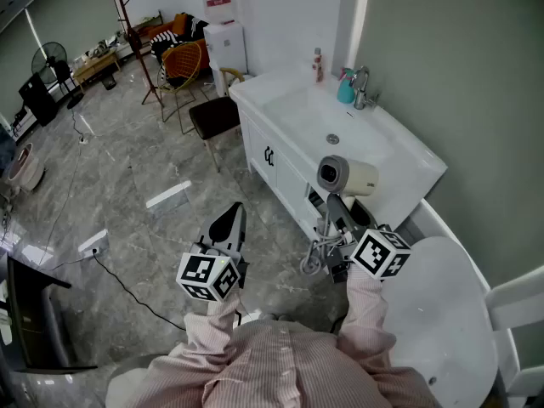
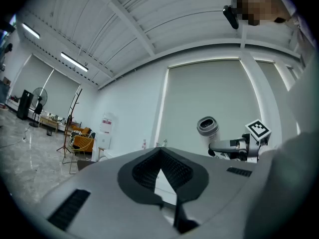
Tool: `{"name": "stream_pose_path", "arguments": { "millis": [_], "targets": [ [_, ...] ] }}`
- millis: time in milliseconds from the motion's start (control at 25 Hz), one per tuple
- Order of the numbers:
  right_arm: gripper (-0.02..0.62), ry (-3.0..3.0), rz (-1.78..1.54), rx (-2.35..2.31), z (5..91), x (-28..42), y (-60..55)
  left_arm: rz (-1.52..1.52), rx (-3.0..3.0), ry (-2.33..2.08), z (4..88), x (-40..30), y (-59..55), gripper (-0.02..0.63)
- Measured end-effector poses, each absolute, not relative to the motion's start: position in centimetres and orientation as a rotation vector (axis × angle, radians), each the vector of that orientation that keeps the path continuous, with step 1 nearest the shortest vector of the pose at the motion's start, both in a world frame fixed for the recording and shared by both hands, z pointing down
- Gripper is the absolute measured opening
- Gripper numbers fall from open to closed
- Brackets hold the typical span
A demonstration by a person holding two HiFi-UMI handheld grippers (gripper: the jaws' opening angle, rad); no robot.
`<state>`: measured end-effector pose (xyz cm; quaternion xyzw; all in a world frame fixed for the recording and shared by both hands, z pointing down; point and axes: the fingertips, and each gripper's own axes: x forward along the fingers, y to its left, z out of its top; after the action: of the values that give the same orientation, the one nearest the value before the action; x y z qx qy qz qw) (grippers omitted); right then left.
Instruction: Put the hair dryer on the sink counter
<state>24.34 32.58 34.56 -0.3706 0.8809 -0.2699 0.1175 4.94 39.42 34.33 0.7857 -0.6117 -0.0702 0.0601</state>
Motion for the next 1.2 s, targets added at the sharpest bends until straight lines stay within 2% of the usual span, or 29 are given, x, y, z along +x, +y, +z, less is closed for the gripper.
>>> {"name": "stream_pose_path", "arguments": {
  "millis": [1200],
  "targets": [
    [0.163,2.598,-0.847,-1.072,36.4,23.8,28.7,-0.197,2.328,-1.862,35.9,5.2,35.7,-0.002]
  ]
}}
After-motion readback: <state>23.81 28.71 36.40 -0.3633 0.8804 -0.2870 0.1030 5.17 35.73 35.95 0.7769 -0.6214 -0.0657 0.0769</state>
